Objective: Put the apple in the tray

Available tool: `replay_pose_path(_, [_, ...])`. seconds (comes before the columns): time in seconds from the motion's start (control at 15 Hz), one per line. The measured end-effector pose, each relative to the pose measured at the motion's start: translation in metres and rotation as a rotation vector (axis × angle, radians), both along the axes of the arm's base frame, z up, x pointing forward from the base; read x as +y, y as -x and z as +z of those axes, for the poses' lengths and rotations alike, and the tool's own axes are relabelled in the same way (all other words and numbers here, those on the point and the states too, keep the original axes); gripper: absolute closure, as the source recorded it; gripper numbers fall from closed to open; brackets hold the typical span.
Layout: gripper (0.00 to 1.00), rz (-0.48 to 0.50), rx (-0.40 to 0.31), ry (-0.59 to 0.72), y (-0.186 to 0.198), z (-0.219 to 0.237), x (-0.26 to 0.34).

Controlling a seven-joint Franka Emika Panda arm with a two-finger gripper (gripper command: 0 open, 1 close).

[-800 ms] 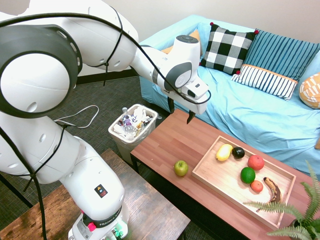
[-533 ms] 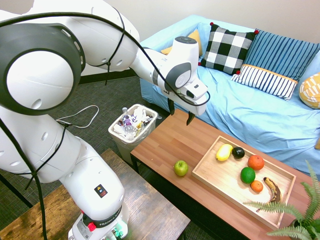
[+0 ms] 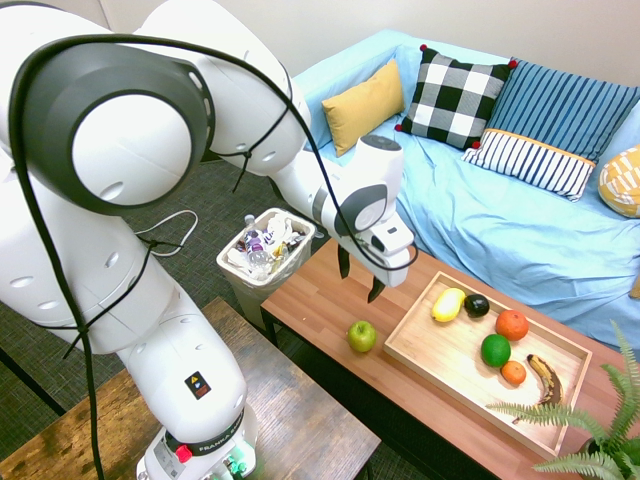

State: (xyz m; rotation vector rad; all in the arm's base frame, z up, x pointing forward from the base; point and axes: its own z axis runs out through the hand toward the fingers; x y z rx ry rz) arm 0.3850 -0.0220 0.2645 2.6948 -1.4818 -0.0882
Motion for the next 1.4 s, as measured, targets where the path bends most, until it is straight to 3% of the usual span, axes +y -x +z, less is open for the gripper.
replay_pose_path(0.67, [0.0,-0.16,-0.019,0.005,0.01,-0.11,-0.02])
replay_pose_path(0.93, [0.0,-0.22,-0.031,-0.005,0.01,-0.128,-0.019])
replay_pose_path(1.4, [0.0,-0.244,-0.031,-0.005,-0.011,-0.141,-0.016])
